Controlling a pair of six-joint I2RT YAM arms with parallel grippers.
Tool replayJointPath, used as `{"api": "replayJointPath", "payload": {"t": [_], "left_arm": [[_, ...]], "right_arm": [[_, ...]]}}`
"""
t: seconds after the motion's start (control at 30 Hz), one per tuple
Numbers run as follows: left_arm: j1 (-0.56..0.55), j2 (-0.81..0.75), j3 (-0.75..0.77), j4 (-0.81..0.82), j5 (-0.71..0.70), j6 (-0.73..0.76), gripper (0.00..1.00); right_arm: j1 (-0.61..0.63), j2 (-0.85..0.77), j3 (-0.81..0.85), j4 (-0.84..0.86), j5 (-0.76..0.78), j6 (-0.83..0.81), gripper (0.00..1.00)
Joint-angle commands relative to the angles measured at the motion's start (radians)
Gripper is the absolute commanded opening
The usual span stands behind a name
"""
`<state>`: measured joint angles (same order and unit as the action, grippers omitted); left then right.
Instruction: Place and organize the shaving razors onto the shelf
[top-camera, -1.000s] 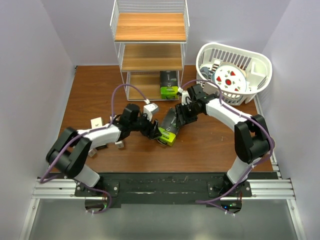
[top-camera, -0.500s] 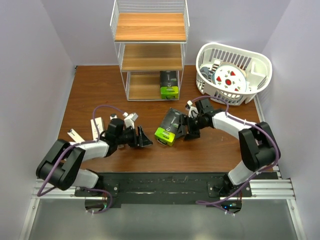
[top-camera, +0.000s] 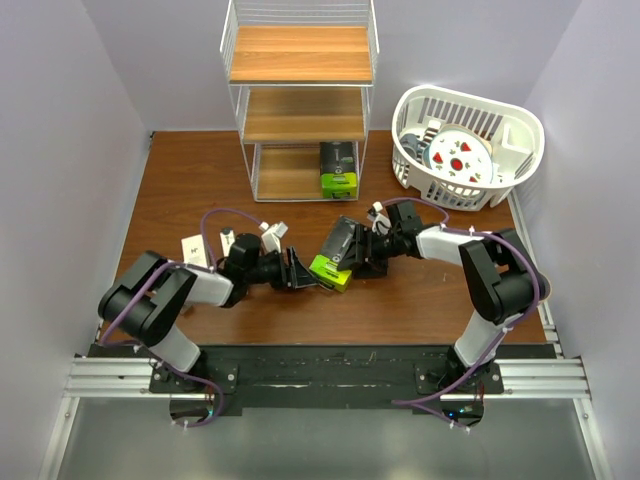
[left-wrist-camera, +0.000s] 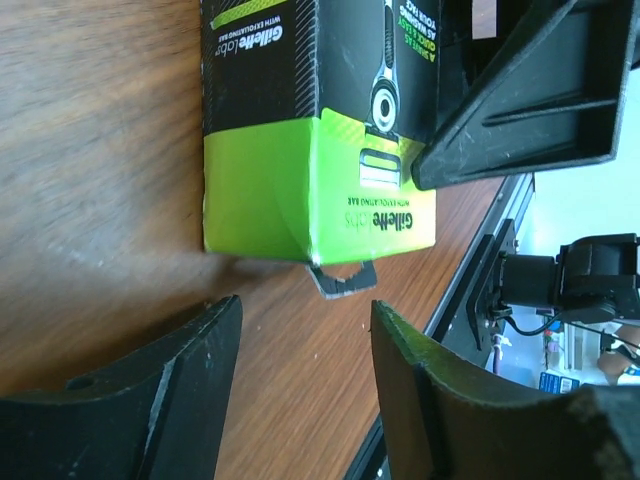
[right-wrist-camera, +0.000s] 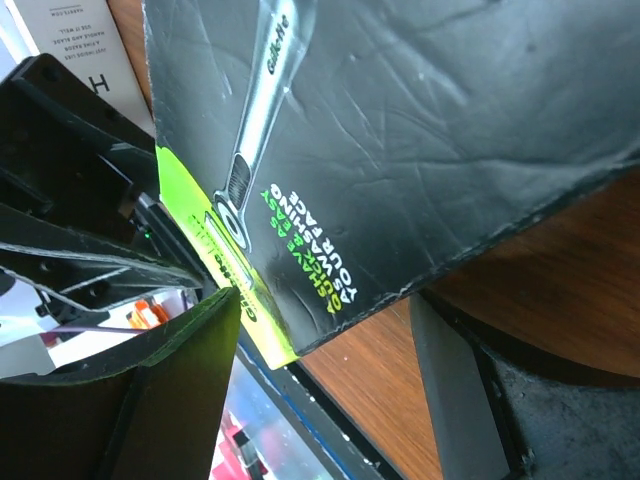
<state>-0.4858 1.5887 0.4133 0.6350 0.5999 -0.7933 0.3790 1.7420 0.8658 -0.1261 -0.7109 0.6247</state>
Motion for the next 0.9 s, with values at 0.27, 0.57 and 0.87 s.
{"api": "replayJointPath", "payload": {"t": [0.27, 0.57, 0.87], "left_arm": [[-0.034, 0.175, 0.116, 0.158, 0.033, -0.035, 0.34], [-0.068, 0.073, 0.122, 0.163, 0.112, 0.242, 0.0], [-0.022, -0.22, 0.004, 0.023, 0.078, 0.241, 0.0]], "right_arm": [[-0.006, 0.033, -0.014, 0.088, -0.018, 0.041, 0.75], [-0.003, 0.129, 0.053, 0.105, -0.07, 0.056, 0.87], [0.129, 0.188, 0.186, 0.172, -0.094, 0.116, 0.9]]}}
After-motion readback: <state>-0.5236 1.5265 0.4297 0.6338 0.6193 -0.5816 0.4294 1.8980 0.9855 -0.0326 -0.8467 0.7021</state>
